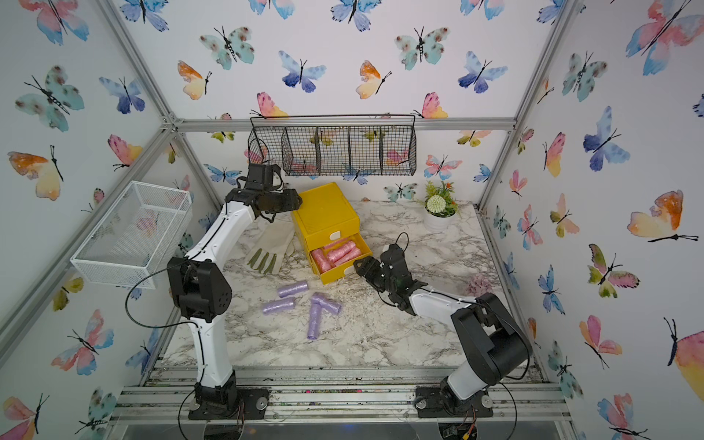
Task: Sort the rolls of trash bags by color and place them into the drawer
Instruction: Close the drawer in the storage box.
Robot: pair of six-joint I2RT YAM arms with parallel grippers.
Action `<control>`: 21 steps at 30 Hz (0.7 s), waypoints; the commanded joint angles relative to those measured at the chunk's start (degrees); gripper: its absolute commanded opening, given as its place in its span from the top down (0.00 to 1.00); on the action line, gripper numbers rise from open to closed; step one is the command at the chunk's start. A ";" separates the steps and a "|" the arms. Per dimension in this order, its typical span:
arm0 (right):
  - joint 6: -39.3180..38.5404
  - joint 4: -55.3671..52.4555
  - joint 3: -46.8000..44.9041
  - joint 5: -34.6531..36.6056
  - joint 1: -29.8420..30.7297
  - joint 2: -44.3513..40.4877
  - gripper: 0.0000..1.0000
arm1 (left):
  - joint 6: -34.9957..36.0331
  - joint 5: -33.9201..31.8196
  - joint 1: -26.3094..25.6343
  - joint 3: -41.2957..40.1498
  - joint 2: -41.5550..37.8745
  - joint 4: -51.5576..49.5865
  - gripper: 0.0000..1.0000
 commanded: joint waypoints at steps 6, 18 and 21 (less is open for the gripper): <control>1.87 4.02 7.70 0.80 -0.19 6.63 0.32 | 1.10 0.76 -2.14 -2.81 1.63 -5.40 0.41; 4.33 6.42 17.14 -0.26 -0.19 17.62 0.34 | 1.45 1.38 -2.38 -3.96 1.19 -5.14 0.40; 4.01 5.82 18.57 0.04 -0.18 18.68 0.34 | 1.36 1.85 -2.49 -3.96 1.21 -5.15 0.41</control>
